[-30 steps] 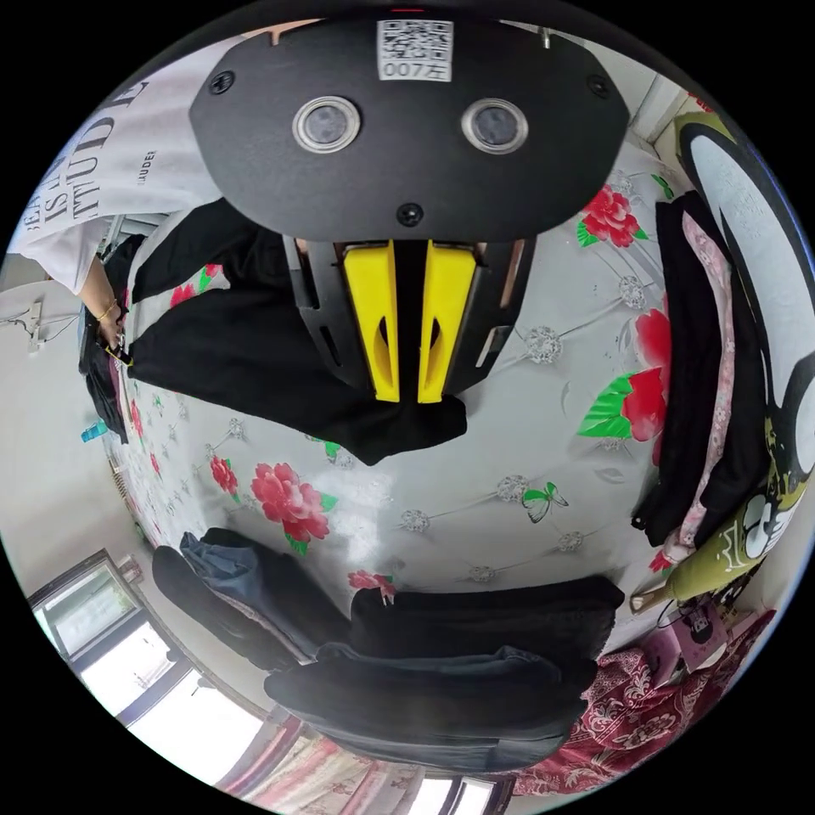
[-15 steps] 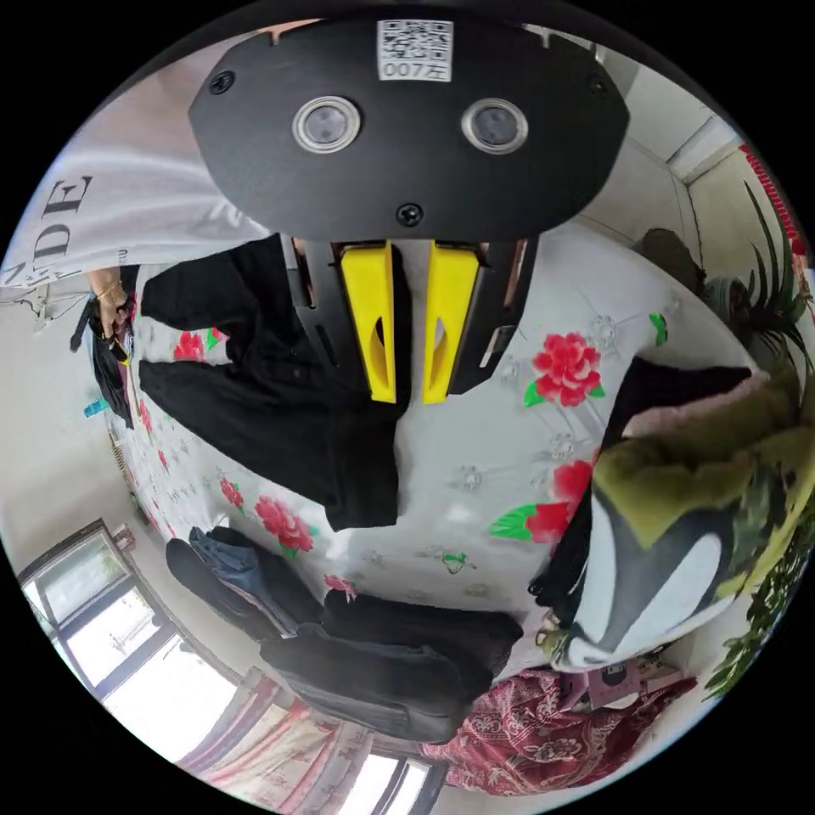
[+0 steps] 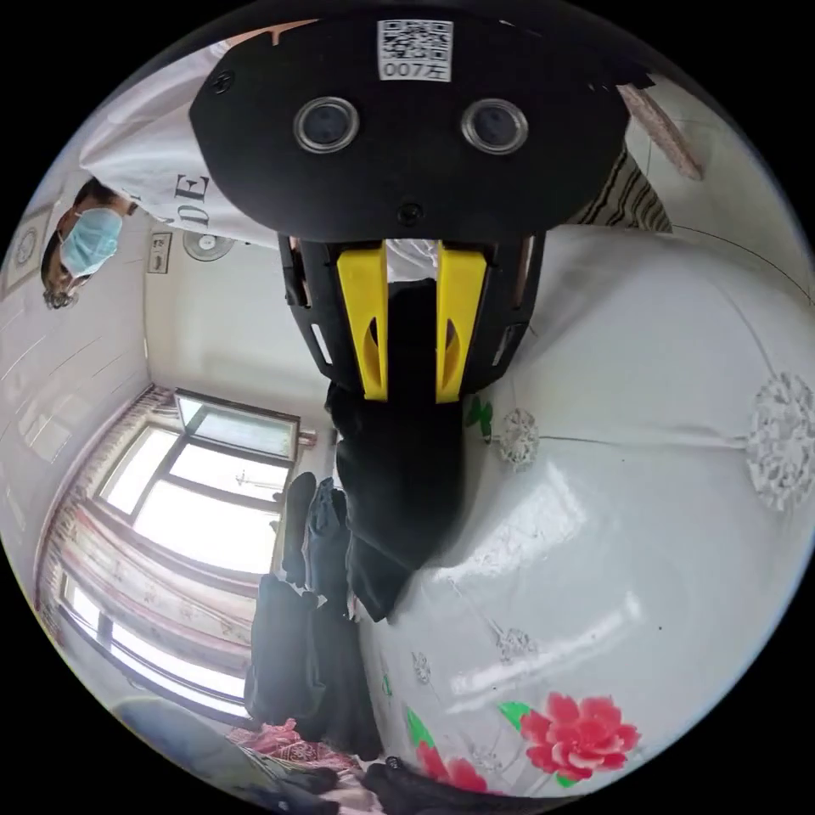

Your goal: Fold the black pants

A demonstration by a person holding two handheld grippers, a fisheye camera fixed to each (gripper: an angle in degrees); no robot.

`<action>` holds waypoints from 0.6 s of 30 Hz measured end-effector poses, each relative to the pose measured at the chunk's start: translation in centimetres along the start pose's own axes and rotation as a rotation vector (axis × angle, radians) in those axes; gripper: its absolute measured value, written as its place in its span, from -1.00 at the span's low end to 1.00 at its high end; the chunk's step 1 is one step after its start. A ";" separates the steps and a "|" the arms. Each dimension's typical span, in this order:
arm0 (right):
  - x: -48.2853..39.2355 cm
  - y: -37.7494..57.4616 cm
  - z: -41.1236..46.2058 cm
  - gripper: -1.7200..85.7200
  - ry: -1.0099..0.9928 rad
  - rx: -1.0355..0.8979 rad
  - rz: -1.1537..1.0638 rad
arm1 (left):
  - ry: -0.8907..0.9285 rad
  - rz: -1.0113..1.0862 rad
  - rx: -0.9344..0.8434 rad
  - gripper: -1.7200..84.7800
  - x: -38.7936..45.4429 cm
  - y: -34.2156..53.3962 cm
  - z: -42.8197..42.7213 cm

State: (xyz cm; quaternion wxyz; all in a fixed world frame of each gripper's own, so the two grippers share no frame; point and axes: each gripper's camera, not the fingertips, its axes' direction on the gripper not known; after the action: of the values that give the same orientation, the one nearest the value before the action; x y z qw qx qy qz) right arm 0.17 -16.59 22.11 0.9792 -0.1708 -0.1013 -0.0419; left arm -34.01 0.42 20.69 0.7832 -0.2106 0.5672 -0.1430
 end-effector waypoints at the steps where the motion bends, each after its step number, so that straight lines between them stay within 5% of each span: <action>1: -0.1 0.2 0.3 -0.96 0.008 -0.016 -0.008 | 0.031 0.003 -0.003 -0.88 0.0 -0.2 0.1; 9: 2.5 4.1 3.4 -0.97 0.105 -0.187 0.073 | -0.375 0.696 0.163 -0.98 14.3 5.3 -5.3; 14: 3.6 4.6 2.7 -0.97 0.054 -0.129 0.113 | -0.568 0.600 0.123 -0.94 11.0 6.3 -6.7; 18: 3.0 3.1 2.8 -0.97 0.063 -0.144 0.047 | -0.515 0.525 -0.031 -0.67 5.9 6.1 -0.6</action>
State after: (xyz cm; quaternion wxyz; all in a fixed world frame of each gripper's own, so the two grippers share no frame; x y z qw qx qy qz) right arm 2.97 -12.83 24.35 0.9678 -0.2418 -0.0634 -0.0315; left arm -32.81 2.91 12.59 0.9069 -0.0988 0.3886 0.1293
